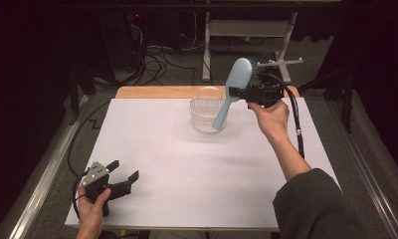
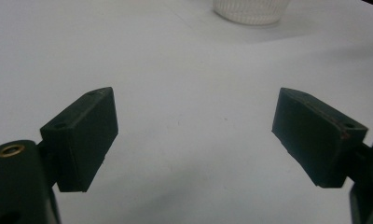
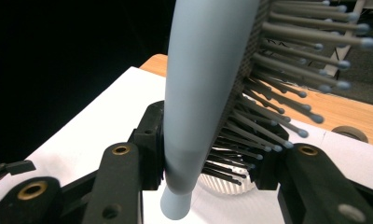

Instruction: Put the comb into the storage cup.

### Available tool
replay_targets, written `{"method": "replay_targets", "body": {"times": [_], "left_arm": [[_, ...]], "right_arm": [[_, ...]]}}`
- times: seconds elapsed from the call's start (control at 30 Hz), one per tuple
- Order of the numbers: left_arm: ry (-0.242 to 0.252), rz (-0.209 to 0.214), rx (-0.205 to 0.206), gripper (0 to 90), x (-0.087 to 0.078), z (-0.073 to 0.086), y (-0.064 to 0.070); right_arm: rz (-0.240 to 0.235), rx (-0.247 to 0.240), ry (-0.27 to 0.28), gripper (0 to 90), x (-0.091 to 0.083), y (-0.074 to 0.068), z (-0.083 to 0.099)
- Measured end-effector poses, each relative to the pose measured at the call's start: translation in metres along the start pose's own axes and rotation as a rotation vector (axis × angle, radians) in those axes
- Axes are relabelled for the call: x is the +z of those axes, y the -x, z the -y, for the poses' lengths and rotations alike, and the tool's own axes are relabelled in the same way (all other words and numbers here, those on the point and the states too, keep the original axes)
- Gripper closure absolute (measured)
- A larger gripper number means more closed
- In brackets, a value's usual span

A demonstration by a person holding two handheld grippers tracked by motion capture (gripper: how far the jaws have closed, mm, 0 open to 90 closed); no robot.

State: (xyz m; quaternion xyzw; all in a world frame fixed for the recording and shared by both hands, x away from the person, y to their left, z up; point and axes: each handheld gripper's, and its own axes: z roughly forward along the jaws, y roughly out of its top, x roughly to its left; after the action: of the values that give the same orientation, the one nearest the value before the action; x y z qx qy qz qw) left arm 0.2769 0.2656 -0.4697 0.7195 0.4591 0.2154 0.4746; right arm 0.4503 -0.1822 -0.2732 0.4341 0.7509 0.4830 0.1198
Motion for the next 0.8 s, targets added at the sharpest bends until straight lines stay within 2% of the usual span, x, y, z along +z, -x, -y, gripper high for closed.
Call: {"method": "replay_targets", "body": {"times": [0.27, 0.8], "left_arm": [[-0.004, 0.0, 0.005, 15.3, 0.001, 0.0, 0.001], [-0.004, -0.001, 0.016, 15.3, 0.001, -0.001, 0.002]], "right_arm": [[0.021, -0.012, 0.005, 56.8, 0.008, -0.002, -0.009], [0.04, 0.004, 0.026, 56.8, 0.018, 0.001, -0.02]]}}
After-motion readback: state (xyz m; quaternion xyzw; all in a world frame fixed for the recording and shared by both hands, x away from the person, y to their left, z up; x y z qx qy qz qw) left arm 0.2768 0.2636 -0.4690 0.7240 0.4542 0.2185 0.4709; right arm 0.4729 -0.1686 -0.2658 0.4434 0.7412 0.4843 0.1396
